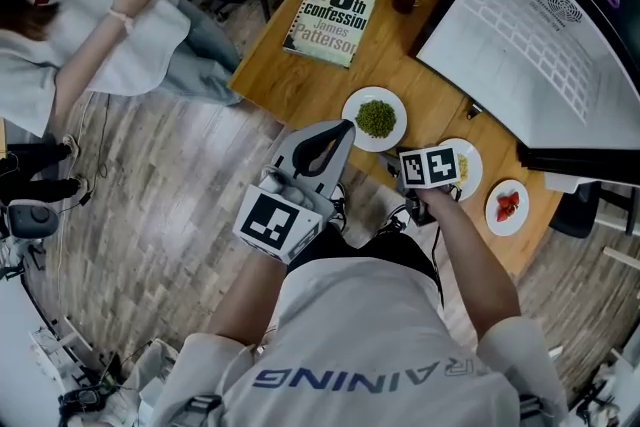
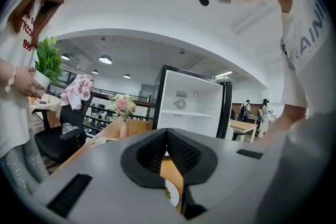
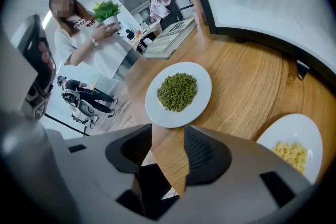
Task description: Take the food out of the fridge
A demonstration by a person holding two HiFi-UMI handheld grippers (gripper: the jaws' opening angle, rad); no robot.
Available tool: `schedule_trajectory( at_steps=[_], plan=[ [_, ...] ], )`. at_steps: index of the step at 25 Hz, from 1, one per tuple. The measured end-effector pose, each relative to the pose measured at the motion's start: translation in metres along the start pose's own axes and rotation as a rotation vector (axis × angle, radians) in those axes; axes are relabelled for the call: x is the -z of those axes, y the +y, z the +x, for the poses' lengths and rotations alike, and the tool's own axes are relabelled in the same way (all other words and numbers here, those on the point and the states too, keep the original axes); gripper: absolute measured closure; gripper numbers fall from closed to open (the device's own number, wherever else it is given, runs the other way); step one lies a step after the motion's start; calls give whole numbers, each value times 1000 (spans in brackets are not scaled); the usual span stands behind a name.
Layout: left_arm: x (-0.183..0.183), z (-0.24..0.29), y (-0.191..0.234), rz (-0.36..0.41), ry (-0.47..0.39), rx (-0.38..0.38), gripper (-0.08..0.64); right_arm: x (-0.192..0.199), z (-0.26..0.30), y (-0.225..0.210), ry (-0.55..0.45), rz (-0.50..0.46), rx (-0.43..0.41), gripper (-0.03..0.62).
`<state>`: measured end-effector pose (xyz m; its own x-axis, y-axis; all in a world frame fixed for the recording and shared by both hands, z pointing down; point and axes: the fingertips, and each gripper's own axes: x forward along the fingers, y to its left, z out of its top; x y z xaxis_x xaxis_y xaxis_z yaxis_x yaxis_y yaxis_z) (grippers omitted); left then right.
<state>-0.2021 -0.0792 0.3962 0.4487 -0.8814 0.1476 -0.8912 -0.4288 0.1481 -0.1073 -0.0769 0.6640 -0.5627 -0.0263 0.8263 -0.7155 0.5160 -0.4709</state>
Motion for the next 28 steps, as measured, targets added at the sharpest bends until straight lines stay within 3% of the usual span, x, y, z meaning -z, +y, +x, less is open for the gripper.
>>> schedule_trajectory(
  at_steps=[1, 2, 3, 9, 14, 22, 28],
  plan=[
    [-1, 0, 0, 1, -1, 4, 552, -4, -7, -1, -34, 13, 8, 415],
    [-2, 1, -1, 2, -2, 9, 552, -9, -15, -3, -80, 21, 23, 523],
    [-4, 2, -3, 4, -5, 15, 552, -15, -25, -5, -134, 24, 36, 563],
    [-21, 12, -18, 36, -23, 69, 552, -50, -104, 3, -481, 9, -4, 572],
    [-39, 27, -38, 67, -57, 141, 552, -71, -185, 9, -736, -42, 54, 572],
    [-72, 49, -70, 127, -105, 259, 552, -86, -309, 19, -1054, -72, 184, 572],
    [-94, 60, -90, 169, -136, 321, 552, -81, -377, 21, -1186, -86, 275, 572]
  ],
)
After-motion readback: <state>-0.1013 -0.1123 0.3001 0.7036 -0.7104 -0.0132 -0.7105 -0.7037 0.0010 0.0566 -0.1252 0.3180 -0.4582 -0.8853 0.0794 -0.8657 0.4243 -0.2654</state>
